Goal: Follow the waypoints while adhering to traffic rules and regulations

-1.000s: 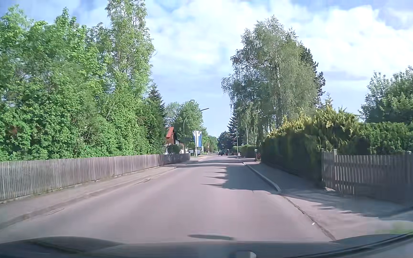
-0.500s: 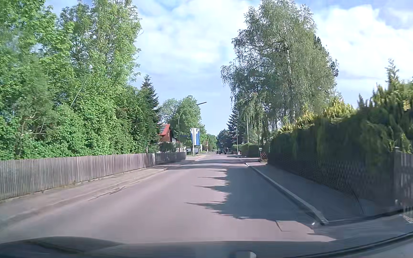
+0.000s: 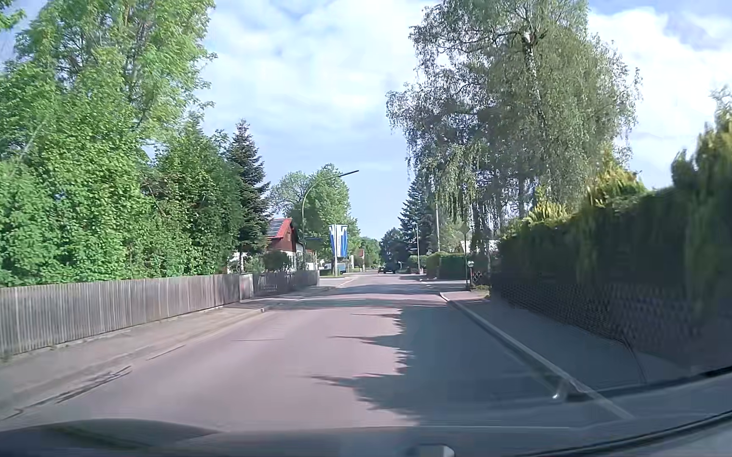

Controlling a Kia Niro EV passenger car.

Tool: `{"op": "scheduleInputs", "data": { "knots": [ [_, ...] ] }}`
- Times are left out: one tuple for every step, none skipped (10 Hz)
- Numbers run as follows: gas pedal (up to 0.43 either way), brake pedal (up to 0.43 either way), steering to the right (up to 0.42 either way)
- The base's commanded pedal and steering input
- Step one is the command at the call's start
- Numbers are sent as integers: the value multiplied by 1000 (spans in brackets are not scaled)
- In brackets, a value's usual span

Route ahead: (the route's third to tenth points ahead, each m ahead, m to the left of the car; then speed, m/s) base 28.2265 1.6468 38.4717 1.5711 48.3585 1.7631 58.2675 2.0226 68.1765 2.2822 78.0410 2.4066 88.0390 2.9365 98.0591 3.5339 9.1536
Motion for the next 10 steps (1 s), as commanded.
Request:
{"op": "scheduleInputs", "data": {
  "knots": [
    [87,0,7],
    [87,0,6],
    [87,0,5],
    [87,0,4],
    [87,0,1],
    [87,0,0],
    [87,0,0],
    [87,0,0],
    [98,0,0],
    [98,0,0]
  ]
}}
